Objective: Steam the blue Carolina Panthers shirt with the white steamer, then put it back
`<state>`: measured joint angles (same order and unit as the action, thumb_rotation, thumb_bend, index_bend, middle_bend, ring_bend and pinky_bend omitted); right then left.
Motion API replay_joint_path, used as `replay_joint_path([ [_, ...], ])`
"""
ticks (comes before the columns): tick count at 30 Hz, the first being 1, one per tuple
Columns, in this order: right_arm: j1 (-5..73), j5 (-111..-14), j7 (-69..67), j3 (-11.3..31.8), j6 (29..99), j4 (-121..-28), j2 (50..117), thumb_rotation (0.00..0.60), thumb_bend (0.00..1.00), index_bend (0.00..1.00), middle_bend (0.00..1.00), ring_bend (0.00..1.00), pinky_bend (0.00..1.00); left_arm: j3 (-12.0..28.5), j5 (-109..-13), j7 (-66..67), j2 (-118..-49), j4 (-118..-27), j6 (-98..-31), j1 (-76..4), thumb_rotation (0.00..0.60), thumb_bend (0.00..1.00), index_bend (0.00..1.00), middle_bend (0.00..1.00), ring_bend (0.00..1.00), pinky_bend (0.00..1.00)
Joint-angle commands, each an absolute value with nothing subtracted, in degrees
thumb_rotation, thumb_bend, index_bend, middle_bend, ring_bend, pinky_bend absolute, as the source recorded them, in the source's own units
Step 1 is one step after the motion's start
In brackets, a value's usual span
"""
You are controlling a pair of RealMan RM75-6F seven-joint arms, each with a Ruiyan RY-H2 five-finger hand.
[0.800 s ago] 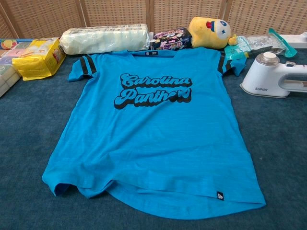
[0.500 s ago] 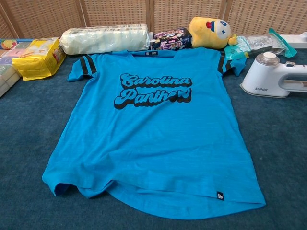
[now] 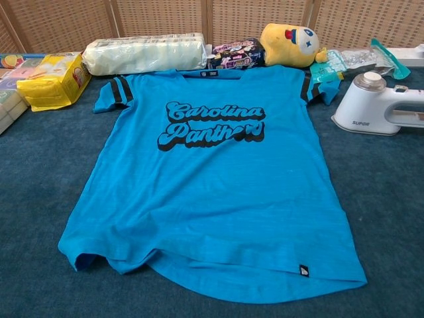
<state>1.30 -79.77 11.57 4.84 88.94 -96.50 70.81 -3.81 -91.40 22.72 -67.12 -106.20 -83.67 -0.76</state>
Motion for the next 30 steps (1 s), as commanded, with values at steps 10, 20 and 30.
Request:
replay_joint_path([
  [10,0.1,-80.8,10.1,4.5,90.0,-96.3,70.1,0.6,0.28,0.35,0.35,0.34,0.37,-4.7,-94.3,38.7,-76.4,-108.0,-70.7,-7.8,0.6,0.15,0.21,0.29,0.18,0.27],
  [20,-0.9,-81.3,8.6,4.3,90.9,-96.1,69.6,0.6,0.29,0.35,0.35,0.34,0.37,-4.6,-92.0,47.3,-85.0,-105.8,-65.2,-10.5,0.6,0.14,0.21,0.29,0.17,0.27],
  [30,-1.8,-81.4,7.0,4.9,92.1,-95.7,69.4,0.6,0.29,0.36,0.35,0.35,0.37,-3.3,-88.3,50.2,-90.5,-102.5,-63.2,-12.6,0.6,0.15,0.21,0.29,0.17,0.27],
])
